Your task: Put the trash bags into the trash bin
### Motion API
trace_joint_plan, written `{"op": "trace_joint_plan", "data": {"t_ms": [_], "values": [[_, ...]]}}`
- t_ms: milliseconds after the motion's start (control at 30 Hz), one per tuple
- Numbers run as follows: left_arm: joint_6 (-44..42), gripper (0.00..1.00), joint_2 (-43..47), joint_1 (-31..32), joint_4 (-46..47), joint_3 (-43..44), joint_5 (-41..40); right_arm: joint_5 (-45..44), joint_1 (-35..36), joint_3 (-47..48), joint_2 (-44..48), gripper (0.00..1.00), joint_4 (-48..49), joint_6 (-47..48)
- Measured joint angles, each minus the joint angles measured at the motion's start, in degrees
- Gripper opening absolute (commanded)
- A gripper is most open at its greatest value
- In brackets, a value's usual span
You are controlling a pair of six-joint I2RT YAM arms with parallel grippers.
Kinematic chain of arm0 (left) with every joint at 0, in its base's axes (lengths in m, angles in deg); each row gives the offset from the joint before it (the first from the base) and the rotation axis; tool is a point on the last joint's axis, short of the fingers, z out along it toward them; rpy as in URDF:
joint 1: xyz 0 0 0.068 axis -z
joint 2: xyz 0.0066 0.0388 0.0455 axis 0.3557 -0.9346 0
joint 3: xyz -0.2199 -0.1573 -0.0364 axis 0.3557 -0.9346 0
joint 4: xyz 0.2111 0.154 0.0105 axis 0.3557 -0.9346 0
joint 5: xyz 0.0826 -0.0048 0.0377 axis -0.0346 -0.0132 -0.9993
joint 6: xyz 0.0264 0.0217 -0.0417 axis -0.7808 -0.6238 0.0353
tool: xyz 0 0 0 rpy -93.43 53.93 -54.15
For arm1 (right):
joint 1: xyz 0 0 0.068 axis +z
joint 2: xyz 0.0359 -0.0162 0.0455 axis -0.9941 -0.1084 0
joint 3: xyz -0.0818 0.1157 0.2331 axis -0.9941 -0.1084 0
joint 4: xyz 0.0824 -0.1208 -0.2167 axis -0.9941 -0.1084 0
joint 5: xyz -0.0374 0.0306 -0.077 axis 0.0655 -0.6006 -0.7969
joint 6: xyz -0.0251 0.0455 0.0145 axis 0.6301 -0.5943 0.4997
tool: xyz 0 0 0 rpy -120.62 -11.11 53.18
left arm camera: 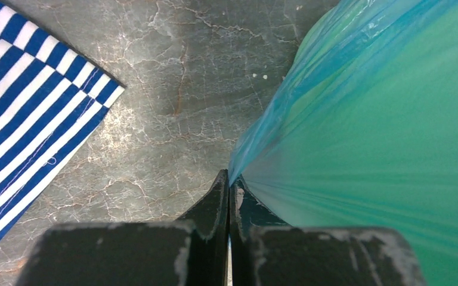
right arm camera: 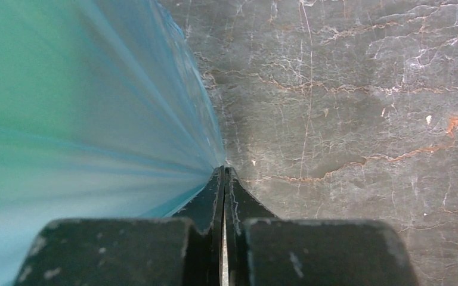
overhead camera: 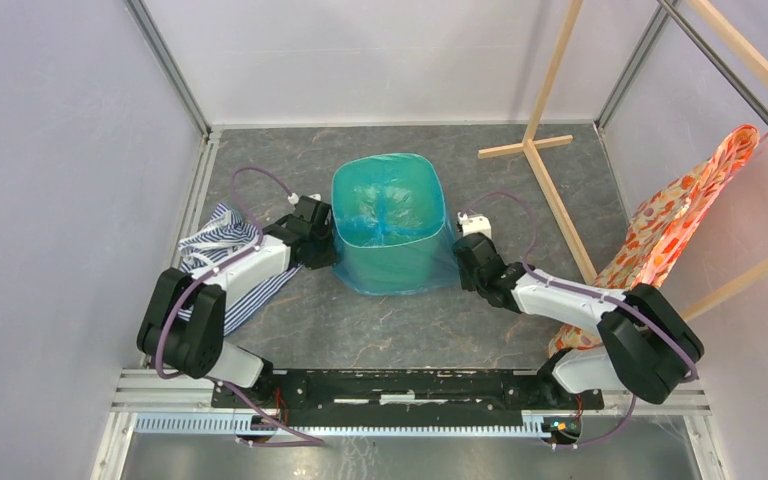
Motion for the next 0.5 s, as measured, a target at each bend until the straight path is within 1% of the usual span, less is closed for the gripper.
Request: {"op": "trace_joint_plan", "data": {"t_ms": [500], "values": [[2.0,0.02,-2.2,0.0,3.0,-1.7,-0.2,-1.6,0.0,1.9,-5.7,0.00,1.1,2.4]]}}
